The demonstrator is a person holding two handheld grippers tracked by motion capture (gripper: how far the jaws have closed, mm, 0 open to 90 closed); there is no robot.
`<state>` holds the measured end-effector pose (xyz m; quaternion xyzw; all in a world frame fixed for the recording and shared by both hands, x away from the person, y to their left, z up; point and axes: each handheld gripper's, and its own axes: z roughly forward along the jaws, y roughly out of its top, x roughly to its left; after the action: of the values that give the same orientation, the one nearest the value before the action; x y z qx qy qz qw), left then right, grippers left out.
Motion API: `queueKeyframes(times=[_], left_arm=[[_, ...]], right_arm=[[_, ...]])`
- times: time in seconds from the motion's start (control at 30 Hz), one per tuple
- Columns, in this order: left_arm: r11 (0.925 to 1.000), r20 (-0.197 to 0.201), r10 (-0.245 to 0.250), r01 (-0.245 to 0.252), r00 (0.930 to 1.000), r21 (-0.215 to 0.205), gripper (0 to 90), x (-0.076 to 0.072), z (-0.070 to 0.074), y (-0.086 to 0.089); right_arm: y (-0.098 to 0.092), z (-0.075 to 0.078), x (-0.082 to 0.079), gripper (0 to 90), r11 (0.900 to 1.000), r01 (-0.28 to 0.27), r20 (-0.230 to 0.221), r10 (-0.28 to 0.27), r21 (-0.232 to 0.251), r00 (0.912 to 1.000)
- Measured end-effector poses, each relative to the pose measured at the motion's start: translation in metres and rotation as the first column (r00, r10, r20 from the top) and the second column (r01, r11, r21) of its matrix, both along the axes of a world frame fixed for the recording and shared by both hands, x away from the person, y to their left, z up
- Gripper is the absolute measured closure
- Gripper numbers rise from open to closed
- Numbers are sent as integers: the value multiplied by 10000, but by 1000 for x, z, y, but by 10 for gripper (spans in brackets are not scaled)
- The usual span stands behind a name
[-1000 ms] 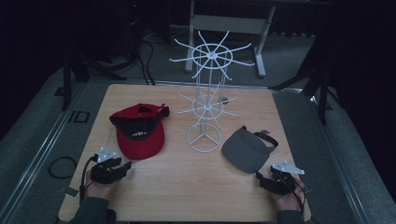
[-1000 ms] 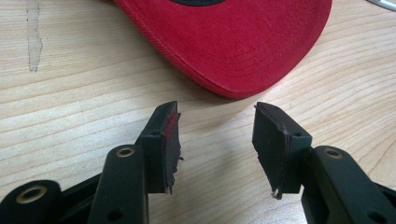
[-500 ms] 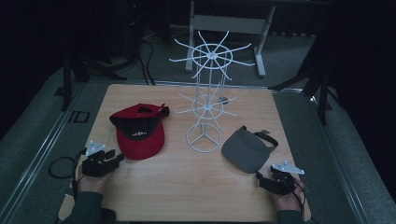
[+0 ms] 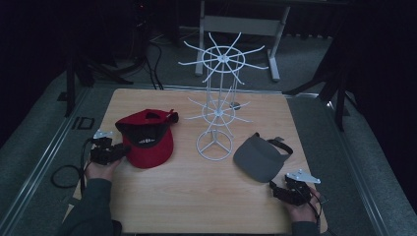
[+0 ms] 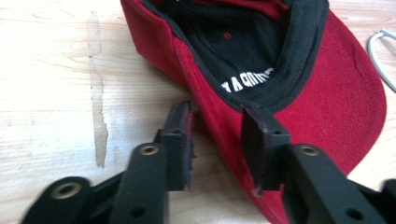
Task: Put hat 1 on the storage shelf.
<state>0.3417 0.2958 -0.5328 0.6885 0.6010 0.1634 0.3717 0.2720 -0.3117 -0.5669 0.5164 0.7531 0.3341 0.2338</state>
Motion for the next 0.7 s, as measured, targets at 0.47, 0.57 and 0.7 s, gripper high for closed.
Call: queueKeyframes(times=[0.47, 0.57, 0.7], left_arm=[[9966, -6, -779, 778, 9970, -284, 736, -14, 4, -12], [9953, 15, -906, 906, 9959, -351, 733, -22, 2, -18], [9929, 60, -1149, 1150, 9934, -315, 728, -29, 0, -24]], right_arm=[[0, 0, 0, 307, 10000, 11, -5, -11, 0, 10000], [0, 0, 0, 307, 10000, 11, -7, -11, 2, 10000], [0, 0, 0, 306, 10000, 11, -7, -11, -1, 10000]])
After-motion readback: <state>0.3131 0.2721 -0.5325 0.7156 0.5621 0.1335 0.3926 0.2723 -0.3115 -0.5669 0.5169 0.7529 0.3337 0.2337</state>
